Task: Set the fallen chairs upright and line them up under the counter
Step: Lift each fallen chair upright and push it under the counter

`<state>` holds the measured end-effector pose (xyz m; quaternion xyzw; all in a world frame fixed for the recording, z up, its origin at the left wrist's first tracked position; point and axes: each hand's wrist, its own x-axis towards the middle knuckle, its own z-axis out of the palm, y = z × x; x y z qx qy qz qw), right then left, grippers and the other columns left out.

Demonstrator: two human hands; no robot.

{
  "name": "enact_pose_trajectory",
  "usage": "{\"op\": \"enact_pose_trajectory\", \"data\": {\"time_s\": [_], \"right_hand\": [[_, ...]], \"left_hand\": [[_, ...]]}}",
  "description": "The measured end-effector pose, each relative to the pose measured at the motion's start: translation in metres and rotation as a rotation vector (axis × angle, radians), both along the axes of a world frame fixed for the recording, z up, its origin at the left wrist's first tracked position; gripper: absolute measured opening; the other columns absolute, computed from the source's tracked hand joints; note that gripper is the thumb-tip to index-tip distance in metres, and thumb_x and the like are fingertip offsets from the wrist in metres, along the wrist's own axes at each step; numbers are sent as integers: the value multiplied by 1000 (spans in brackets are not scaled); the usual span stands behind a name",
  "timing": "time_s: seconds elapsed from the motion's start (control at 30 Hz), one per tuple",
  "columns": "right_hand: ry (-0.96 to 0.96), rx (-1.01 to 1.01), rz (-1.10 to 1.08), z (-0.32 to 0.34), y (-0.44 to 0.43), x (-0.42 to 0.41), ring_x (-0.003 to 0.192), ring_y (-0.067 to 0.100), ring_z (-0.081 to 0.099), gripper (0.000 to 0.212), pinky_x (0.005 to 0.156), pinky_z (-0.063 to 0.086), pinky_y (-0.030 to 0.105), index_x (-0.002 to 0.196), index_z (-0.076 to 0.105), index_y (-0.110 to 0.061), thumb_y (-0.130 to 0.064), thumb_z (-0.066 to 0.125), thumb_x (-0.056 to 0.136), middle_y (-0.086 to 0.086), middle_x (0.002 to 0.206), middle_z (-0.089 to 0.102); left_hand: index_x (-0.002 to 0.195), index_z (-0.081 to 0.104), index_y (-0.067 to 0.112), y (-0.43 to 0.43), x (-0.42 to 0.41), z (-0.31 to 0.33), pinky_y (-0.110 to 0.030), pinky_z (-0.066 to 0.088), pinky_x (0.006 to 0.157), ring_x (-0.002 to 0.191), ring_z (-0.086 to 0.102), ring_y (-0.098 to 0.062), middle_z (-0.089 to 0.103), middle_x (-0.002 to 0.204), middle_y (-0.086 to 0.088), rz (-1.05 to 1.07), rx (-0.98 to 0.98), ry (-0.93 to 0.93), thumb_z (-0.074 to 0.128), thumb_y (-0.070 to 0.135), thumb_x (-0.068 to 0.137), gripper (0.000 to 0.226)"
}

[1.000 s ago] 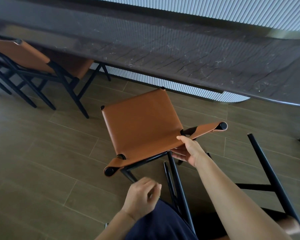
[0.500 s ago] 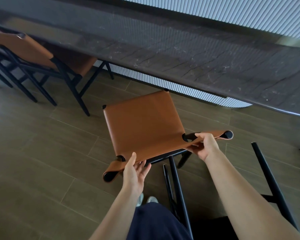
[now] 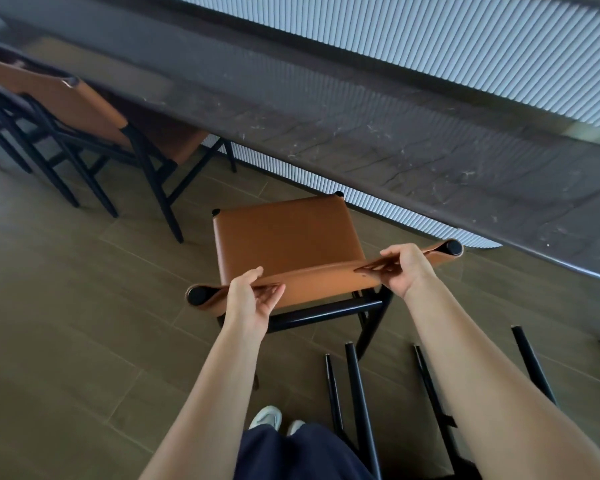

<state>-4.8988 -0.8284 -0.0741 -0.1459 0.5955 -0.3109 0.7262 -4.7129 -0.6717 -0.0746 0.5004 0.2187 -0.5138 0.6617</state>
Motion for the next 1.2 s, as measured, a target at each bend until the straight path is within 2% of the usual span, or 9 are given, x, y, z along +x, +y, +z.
{"op": "enact_pose_trajectory", "data": {"time_s": [0.23, 0.4, 0.57, 0.67, 0.87, 0.97, 1.0, 1.1, 1.2], "right_hand": [[55, -35, -5, 16, -31, 36, 114, 66, 45, 21, 58, 57, 58, 97, 45, 2, 12, 38, 80, 38, 117, 48], [85, -77, -22, 34, -56, 72, 119, 73, 30, 13, 78, 54, 65, 93, 45, 6, 10, 37, 85, 37, 94, 42], [139, -134, 16, 54, -79, 114, 74, 70, 38, 9, 49, 52, 62, 92, 42, 5, 7, 35, 86, 34, 97, 36], [162, -123, 3, 59, -95, 133, 70, 70, 36, 10, 40, 50, 60, 93, 41, 6, 5, 34, 85, 37, 101, 33], [248, -80, 57, 71, -125, 155, 93, 73, 41, 23, 54, 47, 66, 106, 35, 12, 2, 32, 86, 49, 92, 31], [249, -92, 26, 79, -129, 163, 78, 67, 47, 10, 45, 50, 62, 91, 39, 9, 4, 33, 84, 41, 91, 35], [240, -98, 18, 80, -132, 165, 75, 64, 48, 7, 48, 53, 62, 87, 39, 9, 5, 33, 85, 39, 87, 37], [232, -104, 32, 77, -139, 167, 81, 64, 51, 8, 82, 53, 62, 80, 38, 9, 11, 35, 87, 42, 68, 42], [157, -125, -39, 80, -149, 173, 82, 65, 55, 8, 60, 55, 62, 80, 41, 8, 11, 34, 84, 35, 79, 43]], "left_hand": [[96, 58, 1, -35, 38, 21, -45, 58, 83, 103, 65, -37, 60, 100, -21, -43, -17, -50, 54, -3, 88, 9], [117, 55, 0, -67, 83, 40, -45, 59, 79, 99, 67, -38, 62, 112, -26, -95, 2, -65, 57, -3, 86, 31], [108, 52, 1, -106, 141, 66, -43, 59, 82, 108, 60, -43, 56, 101, -27, -252, 65, -95, 58, -1, 87, 22], [101, 51, -4, -127, 165, 77, -42, 58, 86, 113, 57, -44, 53, 94, -29, -342, 107, -115, 56, 1, 88, 15], [121, 44, -7, -156, 186, 88, -43, 56, 81, 124, 50, -46, 46, 132, -34, -371, 74, -74, 55, 2, 90, 35], [124, 44, -8, -170, 193, 87, -43, 56, 76, 122, 51, -46, 46, 132, -35, -389, 105, -73, 53, 2, 90, 36], [122, 45, -9, -175, 195, 86, -42, 57, 73, 119, 53, -46, 47, 129, -36, -407, 125, -80, 53, 2, 90, 35], [116, 49, -10, -189, 202, 82, -39, 58, 62, 106, 60, -46, 53, 117, -36, -435, 177, -117, 51, 1, 89, 29], [115, 46, -16, -208, 214, 85, -42, 58, 70, 105, 60, -48, 52, 116, -39, -473, 154, -137, 46, -4, 89, 28]]}}
